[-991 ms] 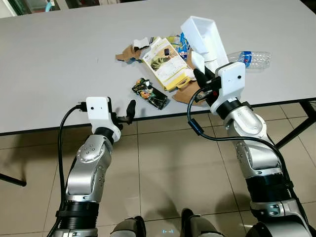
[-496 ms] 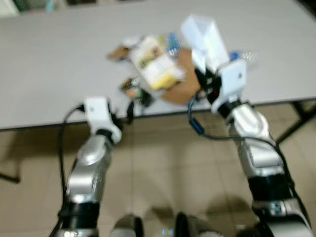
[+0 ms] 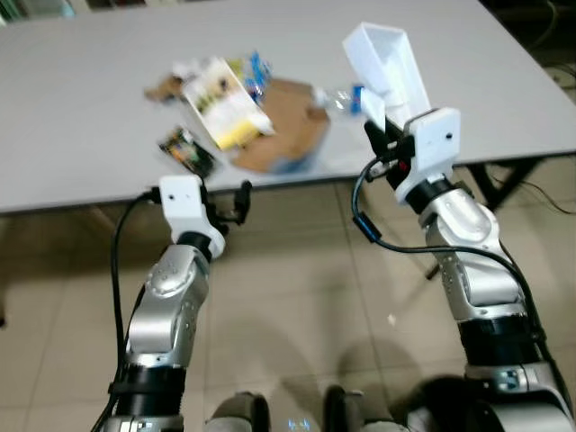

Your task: Picking trash to rubbish bin

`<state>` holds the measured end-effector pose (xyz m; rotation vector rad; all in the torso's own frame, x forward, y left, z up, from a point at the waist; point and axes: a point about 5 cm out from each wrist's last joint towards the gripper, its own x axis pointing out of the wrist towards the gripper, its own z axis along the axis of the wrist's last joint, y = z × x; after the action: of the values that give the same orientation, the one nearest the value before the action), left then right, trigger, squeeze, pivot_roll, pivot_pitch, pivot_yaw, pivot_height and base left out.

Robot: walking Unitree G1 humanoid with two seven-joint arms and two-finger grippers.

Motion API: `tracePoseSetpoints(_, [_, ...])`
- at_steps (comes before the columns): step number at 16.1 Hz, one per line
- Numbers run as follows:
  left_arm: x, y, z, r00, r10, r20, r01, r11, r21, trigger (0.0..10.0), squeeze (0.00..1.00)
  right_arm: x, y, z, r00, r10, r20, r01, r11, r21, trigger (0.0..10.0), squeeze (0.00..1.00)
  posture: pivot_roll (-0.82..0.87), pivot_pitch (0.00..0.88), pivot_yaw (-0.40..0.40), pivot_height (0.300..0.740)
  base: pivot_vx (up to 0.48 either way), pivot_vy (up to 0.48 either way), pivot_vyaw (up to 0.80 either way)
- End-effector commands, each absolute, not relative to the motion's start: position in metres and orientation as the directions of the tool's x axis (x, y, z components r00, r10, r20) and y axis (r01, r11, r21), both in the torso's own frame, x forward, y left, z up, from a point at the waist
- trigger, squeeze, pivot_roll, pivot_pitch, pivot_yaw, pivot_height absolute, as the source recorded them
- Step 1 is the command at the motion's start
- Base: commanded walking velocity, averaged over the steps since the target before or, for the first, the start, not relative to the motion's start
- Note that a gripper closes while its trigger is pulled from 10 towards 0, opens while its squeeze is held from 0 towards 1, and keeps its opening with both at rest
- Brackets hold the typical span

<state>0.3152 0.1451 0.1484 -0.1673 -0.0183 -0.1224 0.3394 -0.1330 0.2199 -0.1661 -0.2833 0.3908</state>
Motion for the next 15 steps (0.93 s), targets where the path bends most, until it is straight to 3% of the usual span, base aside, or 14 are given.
tracePoseSetpoints(1, [0.3147, 0.1523, 0.146, 0.996, -0.09, 0.021, 0.092, 0.981, -0.171, 10.0, 0.0, 0.3377, -0.126, 0.2221, 0.873, 0.421, 0.246, -0.372, 0.901, -0.222, 10.0, 0.0, -0.08, 0.203, 0.076, 0.74, 0.0, 0.0, 0.0])
tracePoseSetpoints(6, [0.3149, 0.1548, 0.1517, 0.995, -0.086, 0.058, 0.095, 0.98, -0.175, 10.0, 0.0, 0.3376, -0.1263, 0.221, 0.872, 0.425, 0.242, -0.375, 0.899, -0.226, 10.0, 0.0, -0.08, 0.194, 0.074, 0.74, 0.0, 0.098, 0.0])
tracePoseSetpoints(15, [0.314, 0.1535, 0.1509, 0.993, -0.097, 0.064, 0.106, 0.981, -0.165, 10.0, 0.0, 0.3376, -0.1258, 0.2197, 0.872, 0.427, 0.238, -0.378, 0.898, -0.227, 10.0, 0.0, -0.08, 0.196, 0.073, 0.74, 0.278, 0.262, 0.0])
